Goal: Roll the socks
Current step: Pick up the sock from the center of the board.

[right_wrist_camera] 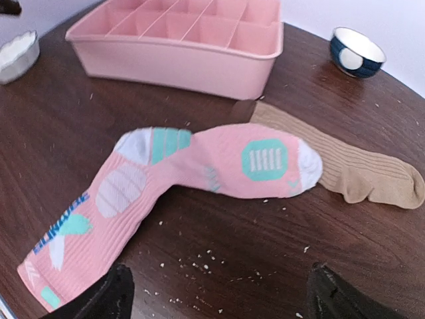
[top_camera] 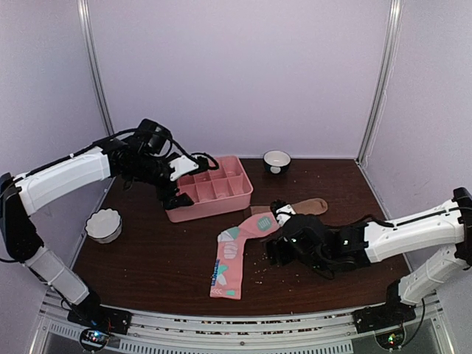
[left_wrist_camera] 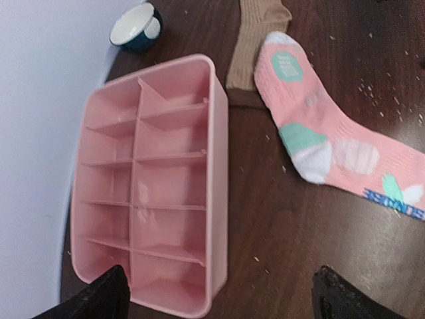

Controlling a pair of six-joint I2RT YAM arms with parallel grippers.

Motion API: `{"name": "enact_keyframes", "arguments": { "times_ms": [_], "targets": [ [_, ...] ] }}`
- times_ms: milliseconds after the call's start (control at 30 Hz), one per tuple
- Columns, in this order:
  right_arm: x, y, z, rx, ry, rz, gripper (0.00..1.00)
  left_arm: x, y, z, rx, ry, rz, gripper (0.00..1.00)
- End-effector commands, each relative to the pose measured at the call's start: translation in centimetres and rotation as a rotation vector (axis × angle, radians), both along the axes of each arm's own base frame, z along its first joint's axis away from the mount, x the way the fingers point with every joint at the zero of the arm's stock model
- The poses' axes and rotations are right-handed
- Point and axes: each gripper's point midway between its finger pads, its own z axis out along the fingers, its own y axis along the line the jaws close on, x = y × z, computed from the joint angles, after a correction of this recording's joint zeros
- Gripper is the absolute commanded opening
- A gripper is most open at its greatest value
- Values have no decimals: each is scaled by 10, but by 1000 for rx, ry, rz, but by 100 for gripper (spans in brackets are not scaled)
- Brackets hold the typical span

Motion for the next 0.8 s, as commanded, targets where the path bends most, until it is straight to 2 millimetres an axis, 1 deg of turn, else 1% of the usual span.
{"name": "enact_keyframes", "arguments": {
  "times_ms": [0,67,100,133,200,267,333,400,467,533,567,667,767],
  "targets": [
    [-30,25,-19,-194,28,203,88,-33,22,10,-103,4,-44,98],
    [-44,42,-8,-105,-4,290,100,-40,36,7,-95,1,-16,98],
    [-49,49,-7,-77,-3,325,100,-43,43,3,-94,20,1,98],
    [-56,56,-10,-69,15,368,100,-49,48,0,-102,46,6,98],
    [-72,71,-23,-86,73,463,100,-59,55,-9,-118,94,14,98],
    [-86,83,-38,-128,101,524,100,-70,60,-22,-122,132,4,98],
    [-98,98,-47,-153,122,572,96,-82,62,-35,-118,167,-12,98],
    [-107,108,-58,-168,149,612,92,-95,64,-45,-114,209,-43,98],
    [-112,116,-64,-153,165,639,87,-108,65,-53,-105,250,-74,98],
    [-117,123,-67,-148,183,667,79,-114,66,-58,-92,283,-91,98],
    [-119,126,-71,-155,194,682,73,-117,67,-61,-84,299,-99,98],
    [-124,130,-83,-178,227,706,60,-124,67,-67,-78,331,-122,98],
    [-127,130,-95,-188,250,710,55,-137,66,-76,-83,358,-178,98]
  ]
}}
